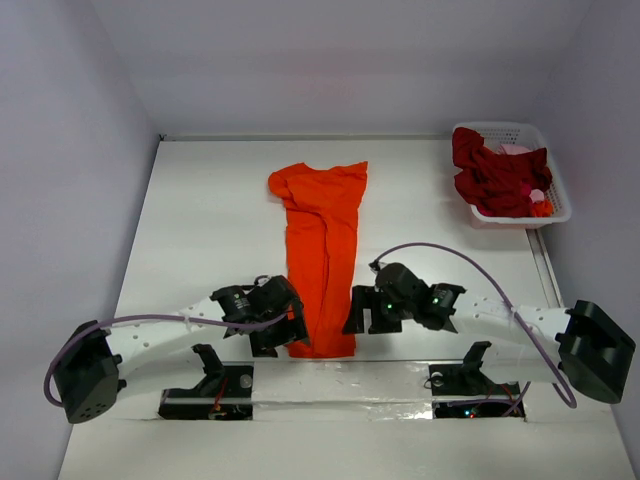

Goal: Fold and stack the t-shirts
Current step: Grab the bottom of the folded rectangular tshirt with both arms

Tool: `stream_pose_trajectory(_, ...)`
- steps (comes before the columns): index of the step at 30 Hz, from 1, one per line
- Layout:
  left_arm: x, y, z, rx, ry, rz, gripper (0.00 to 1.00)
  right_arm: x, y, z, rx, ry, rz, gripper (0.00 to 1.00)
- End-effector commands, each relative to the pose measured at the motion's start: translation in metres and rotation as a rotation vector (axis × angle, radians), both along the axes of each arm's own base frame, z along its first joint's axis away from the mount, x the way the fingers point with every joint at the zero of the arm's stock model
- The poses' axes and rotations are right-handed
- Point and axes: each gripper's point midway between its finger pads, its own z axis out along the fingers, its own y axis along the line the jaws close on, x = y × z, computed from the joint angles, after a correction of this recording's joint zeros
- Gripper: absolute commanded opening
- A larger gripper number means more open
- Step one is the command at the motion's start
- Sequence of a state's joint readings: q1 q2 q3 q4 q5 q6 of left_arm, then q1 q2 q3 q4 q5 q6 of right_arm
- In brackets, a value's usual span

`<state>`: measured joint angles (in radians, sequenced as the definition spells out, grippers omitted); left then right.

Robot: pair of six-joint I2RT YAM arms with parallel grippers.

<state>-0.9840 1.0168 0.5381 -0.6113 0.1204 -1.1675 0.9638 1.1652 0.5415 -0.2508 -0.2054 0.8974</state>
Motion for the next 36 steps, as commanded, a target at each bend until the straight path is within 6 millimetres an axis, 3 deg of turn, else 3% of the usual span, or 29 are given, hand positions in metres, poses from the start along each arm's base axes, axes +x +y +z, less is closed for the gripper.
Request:
stream_pose_trajectory(1,-0.002,0.009,-0.001,0.085,0.019,0.019,0.79,0.009,0.011,0.022,0.046,-0.061,-0.001,0.89)
stream_pose_trajectory(5,0.004,0.007,-0.006,0.113,0.013,0.02,0.8,0.011,0.014,0.031,0.06,-0.068,0.0,0.89)
stream_pose_trajectory(10,0.001,-0.01,-0.011,0.024,0.039,0.03,0.8,0.01,0.017,0.037,0.077,-0.07,0.01,0.89)
stream_pose_trajectory(19,-0.004,0.0,-0.013,0.005,0.05,0.111,0.78,0.011,0.02,0.038,0.071,-0.068,0.026,0.85)
stream_pose_trajectory(22,-0.005,0.005,-0.013,0.043,0.058,0.121,0.78,0.014,0.016,0.029,-0.022,-0.035,0.015,0.86)
stream_pose_trajectory(25,-0.002,0.005,-0.015,0.068,0.056,0.108,0.78,0.012,0.014,0.007,-0.101,0.015,0.034,0.86)
stream_pose_trajectory(31,0.005,-0.007,-0.015,0.065,0.048,0.087,0.78,0.017,0.023,0.001,-0.075,0.004,0.029,0.86)
stream_pose_trajectory(36,0.006,-0.004,-0.012,0.064,0.04,0.116,0.78,0.004,0.014,-0.027,-0.09,0.061,0.01,0.86)
